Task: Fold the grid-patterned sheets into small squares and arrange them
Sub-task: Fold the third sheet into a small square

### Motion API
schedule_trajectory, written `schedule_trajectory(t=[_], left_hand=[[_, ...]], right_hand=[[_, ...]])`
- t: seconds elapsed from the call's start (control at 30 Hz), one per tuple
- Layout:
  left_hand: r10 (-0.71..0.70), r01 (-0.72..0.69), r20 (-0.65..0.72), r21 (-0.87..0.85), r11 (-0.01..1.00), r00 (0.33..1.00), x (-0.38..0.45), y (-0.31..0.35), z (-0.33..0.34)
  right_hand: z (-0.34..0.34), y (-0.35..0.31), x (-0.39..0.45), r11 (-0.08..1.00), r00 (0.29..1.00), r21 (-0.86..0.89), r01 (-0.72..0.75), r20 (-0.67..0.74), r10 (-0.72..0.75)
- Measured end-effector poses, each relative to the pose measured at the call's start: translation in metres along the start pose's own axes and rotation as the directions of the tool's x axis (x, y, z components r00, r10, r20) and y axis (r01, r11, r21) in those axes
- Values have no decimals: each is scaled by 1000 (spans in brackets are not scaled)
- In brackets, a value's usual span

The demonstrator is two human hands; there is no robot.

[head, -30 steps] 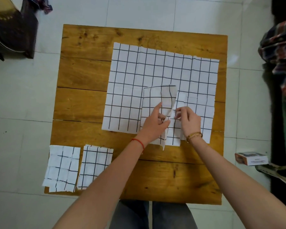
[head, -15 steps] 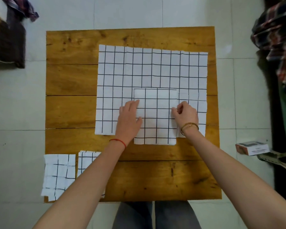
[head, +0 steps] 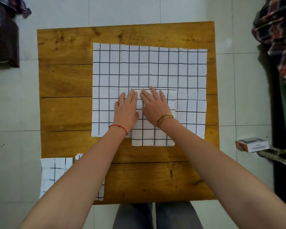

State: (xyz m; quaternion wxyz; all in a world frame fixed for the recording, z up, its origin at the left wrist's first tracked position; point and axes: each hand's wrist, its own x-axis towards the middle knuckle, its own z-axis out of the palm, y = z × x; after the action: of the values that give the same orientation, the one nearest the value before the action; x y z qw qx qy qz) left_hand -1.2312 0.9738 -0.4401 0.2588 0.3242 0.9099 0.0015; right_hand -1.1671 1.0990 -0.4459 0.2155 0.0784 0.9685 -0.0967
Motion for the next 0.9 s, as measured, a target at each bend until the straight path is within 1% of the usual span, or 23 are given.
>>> schedule_trajectory(t=[0.13, 0.27, 0.33, 0.43, 0.53, 0.6, 0.63, 0.73, 0.9], left_hand=[[-1, 1, -10, 29, 1000, 1000, 0, 0, 3], [11, -11, 0, 25, 1000, 1000, 0, -3, 6], [12, -12, 10, 22, 1000, 1000, 1, -3, 7], [11, -12, 12, 22, 1000, 1000, 0, -3, 7], [20, -20, -33, -3, 1000, 999, -4, -2, 6], [40, -40, -75, -3, 999, 996, -9, -3, 7], [53, -54, -85, 0, 999, 995, -13, -4, 8], [80, -81, -65, -9, 997, 995, -29, -11, 16], [148, -148, -34, 0, 989, 988, -71, -22, 35]], right_hand=[[6, 20, -12, 998, 997, 5, -65, -32, 65], [12, 55, -35, 964, 960, 77, -256, -100, 263], [11, 64, -41, 948, 943, 111, -298, -117, 310], [5, 59, -38, 960, 947, 91, -265, -165, 277], [-2, 41, -30, 992, 977, 78, -101, -181, 114], [-3, 27, -25, 998, 989, 61, 2, -145, 7], [-3, 21, -23, 999, 994, 48, 22, -111, -16], [1, 12, -22, 999, 1000, 35, -17, -4, 17], [1, 8, -24, 997, 997, 37, -61, 52, 59]])
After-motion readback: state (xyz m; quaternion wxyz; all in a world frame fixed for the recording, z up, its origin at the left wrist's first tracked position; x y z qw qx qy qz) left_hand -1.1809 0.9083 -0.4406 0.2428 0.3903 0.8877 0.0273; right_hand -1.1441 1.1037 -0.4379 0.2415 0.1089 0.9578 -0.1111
